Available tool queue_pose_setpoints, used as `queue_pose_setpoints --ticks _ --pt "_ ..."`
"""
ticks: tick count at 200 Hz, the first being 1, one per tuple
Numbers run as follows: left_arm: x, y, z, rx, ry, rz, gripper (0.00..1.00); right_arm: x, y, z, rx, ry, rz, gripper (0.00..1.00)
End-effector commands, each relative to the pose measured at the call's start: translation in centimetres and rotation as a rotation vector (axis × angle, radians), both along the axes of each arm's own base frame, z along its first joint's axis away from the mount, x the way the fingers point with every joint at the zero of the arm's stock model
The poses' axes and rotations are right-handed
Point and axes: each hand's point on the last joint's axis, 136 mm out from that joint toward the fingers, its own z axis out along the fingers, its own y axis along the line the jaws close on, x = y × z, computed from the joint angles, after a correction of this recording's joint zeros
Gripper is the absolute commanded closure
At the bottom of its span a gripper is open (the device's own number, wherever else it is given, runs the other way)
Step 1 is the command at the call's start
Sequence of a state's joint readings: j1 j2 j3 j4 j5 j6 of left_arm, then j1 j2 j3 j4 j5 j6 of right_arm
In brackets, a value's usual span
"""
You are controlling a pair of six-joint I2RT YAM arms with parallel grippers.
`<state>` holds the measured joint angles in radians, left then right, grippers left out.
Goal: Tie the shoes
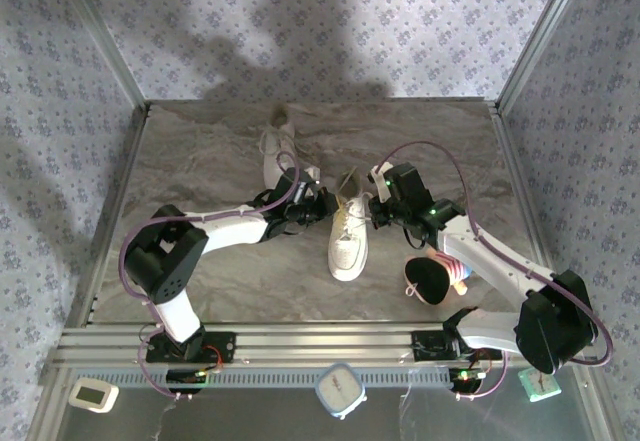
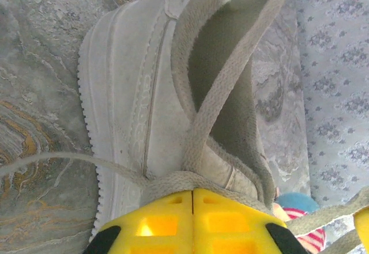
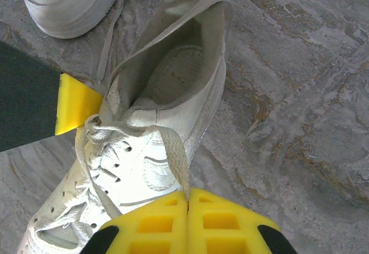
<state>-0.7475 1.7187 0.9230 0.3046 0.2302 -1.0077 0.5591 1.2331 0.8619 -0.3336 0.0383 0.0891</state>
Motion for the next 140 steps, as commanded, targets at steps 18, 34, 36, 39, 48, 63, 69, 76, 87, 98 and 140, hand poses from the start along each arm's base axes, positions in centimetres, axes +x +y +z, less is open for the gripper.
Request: queue_pose_setpoints --ticks 18,34,36,39,48,63,69,76,87,98,140 --pt "0.7 0.7 2.7 -0.034 -0.108 0.028 1.00 0.0 -0.4 0.0 -0.005 -0.016 -0.031 1.00" --pt "0.4 1.1 3.2 -0.032 -0.133 0.020 1.00 0.1 -0.7 0.3 -0.008 -0.027 -0.046 1.00" --pt "0.4 1.1 3.2 -0.032 -0.136 0.019 1.00 0.2 -0.8 0.3 -0.009 -0.029 -0.048 1.00" --pt "0.3 1.1 3.3 -0.032 -0.141 0.015 1.00 0.2 -0.8 0.3 -0.010 -0.030 -0.050 1.00" --pt "0.1 1.3 3.5 -0.029 -0.152 0.005 1.00 0.2 -1.0 0.4 -0.011 -0.035 -0.056 1.00" --pt "-0.2 1.6 3.5 -0.018 -0.166 -0.005 1.00 0.3 -1.2 0.6 -0.013 -0.042 -0.067 1.00" --pt "-0.4 1.7 3.5 -0.016 -0.169 -0.011 1.00 0.3 -1.3 0.5 -0.016 -0.041 -0.073 1.00" --pt "-0.5 1.8 3.6 -0.016 -0.177 -0.019 1.00 0.3 -1.5 0.6 -0.019 -0.044 -0.081 1.00" --pt "-0.7 1.8 3.6 -0.019 -0.186 -0.035 1.00 0.5 -1.8 0.5 -0.024 -0.043 -0.096 1.00" --pt "-0.8 1.9 3.9 -0.020 -0.203 -0.047 1.00 0.5 -1.9 0.5 -0.027 -0.041 -0.102 1.00" --pt "-1.5 1.6 5.4 -0.046 -0.317 -0.127 1.00 0.6 -2.2 0.4 -0.034 -0.030 -0.111 1.00"
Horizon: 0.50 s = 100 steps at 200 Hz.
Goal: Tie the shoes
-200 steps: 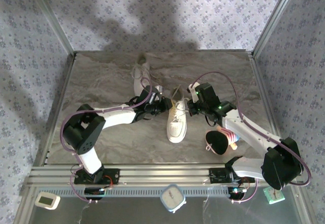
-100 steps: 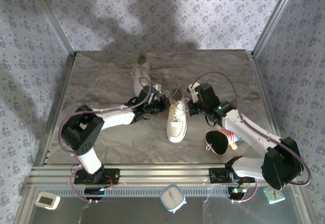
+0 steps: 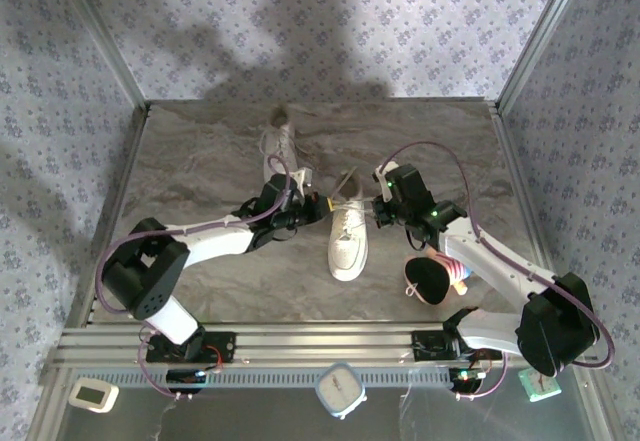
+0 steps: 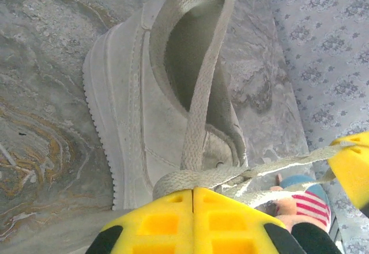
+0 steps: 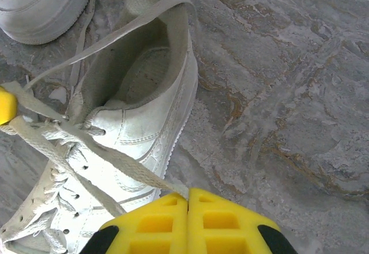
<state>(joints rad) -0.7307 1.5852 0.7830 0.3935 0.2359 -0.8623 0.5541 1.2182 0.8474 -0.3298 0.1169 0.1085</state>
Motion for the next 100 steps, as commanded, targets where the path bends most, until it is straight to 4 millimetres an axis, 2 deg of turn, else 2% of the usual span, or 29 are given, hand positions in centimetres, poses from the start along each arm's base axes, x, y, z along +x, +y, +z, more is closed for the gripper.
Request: queue_pose_setpoints --ticks 1,52,100 --pt "-0.1 -0.6 3.6 -0.054 -0.152 -0.074 1.00 0.1 -0.7 0.4 -0.001 -0.005 -0.037 1.00" --pt "-2.0 -1.0 3.3 -0.004 -0.244 -0.247 1.00 0.5 -1.6 0.2 -0.020 0.008 -0.083 1.00" --pt "-3.4 -0.6 1.1 0.080 -0.229 -0.343 1.00 0.9 -3.2 0.4 -0.028 0.006 -0.162 1.00"
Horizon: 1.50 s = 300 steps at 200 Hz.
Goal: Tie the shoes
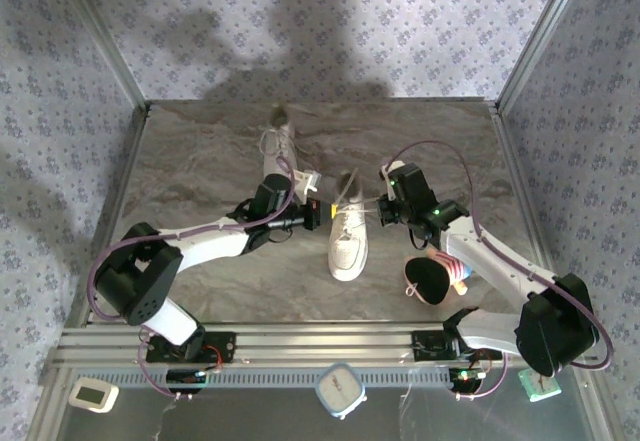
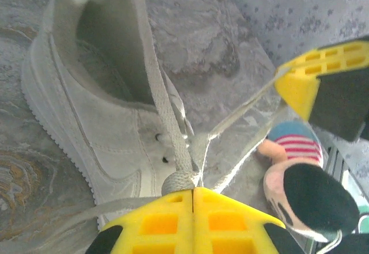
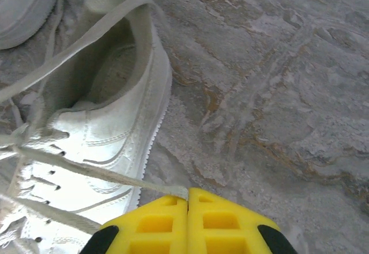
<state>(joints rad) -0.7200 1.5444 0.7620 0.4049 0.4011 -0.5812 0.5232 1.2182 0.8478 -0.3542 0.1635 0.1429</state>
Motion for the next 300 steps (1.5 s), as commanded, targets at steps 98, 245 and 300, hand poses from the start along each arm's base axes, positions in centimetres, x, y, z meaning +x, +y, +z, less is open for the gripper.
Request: queue_pose_setpoints --ticks 98,245,300 --pt "-0.3 1.9 -1.9 0.110 0.016 -0.042 1.00 0.2 -0.8 0.9 0.011 -0.017 -0.040 1.00" --pt "1.1 5.0 -2.1 0.471 -0.123 -0.058 1.00 1.9 -3.3 1.0 -0.203 -0.014 -0.105 1.00" --pt "1.1 6.2 -3.4 0.632 -0.127 -0.062 1.00 2.6 -3.6 -0.1 -0.300 0.026 -0.123 1.00"
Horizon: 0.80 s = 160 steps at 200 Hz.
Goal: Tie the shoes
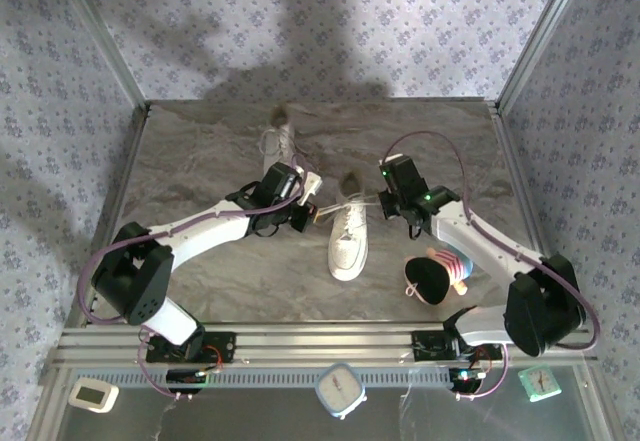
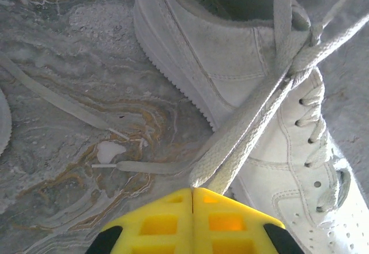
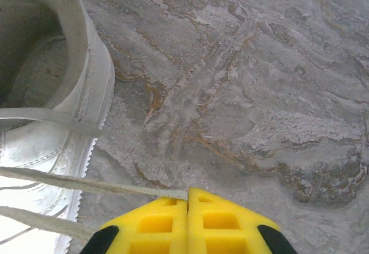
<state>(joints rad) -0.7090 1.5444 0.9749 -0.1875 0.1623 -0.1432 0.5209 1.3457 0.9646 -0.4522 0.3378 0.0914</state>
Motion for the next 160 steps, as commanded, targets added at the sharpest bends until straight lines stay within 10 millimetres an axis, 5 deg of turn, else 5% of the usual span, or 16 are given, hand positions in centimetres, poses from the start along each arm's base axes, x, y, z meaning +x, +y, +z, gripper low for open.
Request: queue_pose_setpoints --ticks 1,160 --pt "-0.1 1.4 -0.5 0.108 -0.006 0.002 1.00 0.4 -1.4 0.3 -0.100 0.004 -0.045 1.00" --pt "0.2 2.6 -2.3 0.272 -0.011 0.019 1.00 1.5 -2.8 -3.0 -0.347 0.129 -0.098 1.00"
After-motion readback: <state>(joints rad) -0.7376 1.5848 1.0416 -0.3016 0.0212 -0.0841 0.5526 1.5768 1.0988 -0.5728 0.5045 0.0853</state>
